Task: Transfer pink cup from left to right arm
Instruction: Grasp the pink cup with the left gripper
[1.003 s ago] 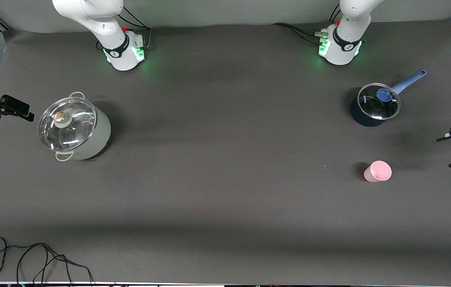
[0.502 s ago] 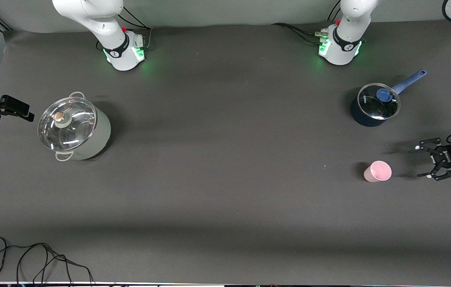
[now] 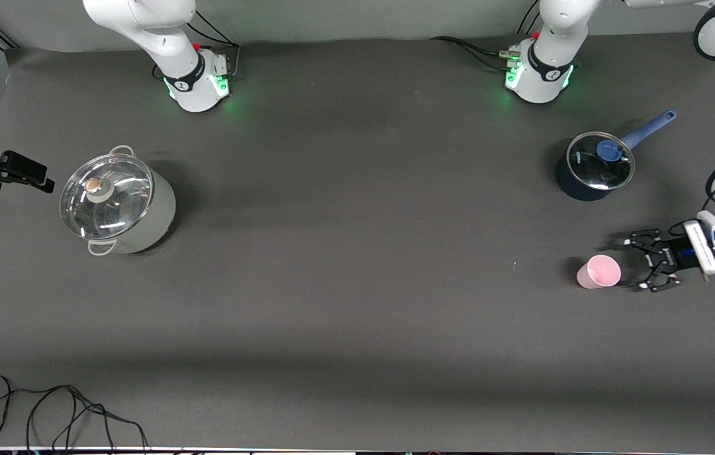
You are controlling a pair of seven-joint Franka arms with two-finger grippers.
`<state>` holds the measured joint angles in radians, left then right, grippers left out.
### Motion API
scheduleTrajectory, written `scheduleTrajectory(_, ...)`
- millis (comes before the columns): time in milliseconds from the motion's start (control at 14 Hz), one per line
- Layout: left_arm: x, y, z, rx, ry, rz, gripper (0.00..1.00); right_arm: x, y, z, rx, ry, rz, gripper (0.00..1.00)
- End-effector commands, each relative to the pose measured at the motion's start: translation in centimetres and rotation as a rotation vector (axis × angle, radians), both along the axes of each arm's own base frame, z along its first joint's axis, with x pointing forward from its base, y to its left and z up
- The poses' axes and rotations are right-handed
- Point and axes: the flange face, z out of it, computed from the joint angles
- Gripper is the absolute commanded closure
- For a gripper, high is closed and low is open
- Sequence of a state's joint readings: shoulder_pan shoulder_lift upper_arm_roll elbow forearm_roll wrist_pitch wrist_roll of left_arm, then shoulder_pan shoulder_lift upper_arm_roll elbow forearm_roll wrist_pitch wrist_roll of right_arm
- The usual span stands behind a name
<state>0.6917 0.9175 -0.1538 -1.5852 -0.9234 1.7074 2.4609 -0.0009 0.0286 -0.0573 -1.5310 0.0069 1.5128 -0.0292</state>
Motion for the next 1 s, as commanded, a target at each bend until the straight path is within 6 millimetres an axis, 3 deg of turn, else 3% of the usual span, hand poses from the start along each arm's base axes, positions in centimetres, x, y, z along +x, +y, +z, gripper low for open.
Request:
scheduleTrajectory(0, 0.2, -0.7, -1.3, -0.049, -0.053, -0.019, 0.01, 0.1, 0.2, 0.4, 0.017, -0.021, -0.022, 0.0)
scheduleTrajectory(287, 0.9, -3.4, -3.3, -0.108, -0.076, -0.028, 0.01, 0.0, 0.4, 0.5, 0.019, -0.023, -0.02, 0.0)
scheduleTrajectory(932, 2.4, -6.8, -4.4, -0.162, -0.096, -0.023, 0.02, -0.1, 0.4, 0.7, 0.017, -0.027, -0.02, 0.0)
